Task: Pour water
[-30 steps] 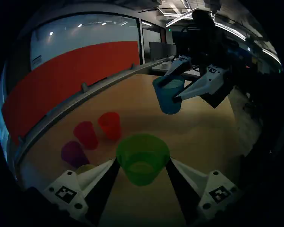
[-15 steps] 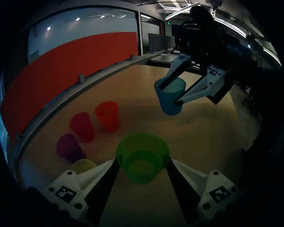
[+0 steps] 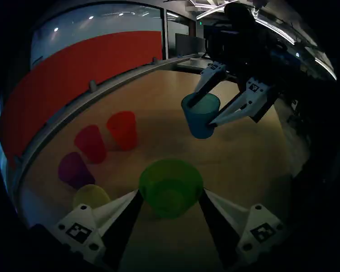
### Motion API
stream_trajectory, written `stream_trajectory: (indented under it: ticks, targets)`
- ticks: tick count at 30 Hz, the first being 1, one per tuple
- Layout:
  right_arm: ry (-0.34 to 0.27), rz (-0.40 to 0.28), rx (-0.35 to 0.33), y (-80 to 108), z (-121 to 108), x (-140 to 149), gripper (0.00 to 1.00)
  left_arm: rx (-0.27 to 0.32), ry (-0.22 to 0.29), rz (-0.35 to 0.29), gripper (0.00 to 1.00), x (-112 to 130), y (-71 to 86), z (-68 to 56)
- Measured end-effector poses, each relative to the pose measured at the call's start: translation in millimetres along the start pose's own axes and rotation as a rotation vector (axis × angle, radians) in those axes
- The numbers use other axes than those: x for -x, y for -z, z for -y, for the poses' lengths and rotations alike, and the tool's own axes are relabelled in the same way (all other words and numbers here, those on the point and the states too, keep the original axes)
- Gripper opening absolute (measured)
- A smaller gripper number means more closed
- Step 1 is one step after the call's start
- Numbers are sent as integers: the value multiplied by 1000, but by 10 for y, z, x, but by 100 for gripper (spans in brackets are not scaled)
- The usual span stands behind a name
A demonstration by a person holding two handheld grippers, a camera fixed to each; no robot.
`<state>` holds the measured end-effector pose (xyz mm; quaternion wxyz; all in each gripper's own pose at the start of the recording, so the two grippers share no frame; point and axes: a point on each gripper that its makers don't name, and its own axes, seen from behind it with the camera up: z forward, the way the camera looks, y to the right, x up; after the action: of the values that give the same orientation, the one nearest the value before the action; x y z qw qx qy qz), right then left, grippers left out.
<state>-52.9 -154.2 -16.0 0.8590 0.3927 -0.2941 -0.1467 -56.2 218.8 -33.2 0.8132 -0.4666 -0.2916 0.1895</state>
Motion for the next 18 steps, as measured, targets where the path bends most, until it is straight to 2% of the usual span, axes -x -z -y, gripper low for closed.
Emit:
stream_trajectory:
  ticks: [18]
  targets:
    - [-8,40,-8,-123,28,164,91,29,23,7,85,130,-122,-63]
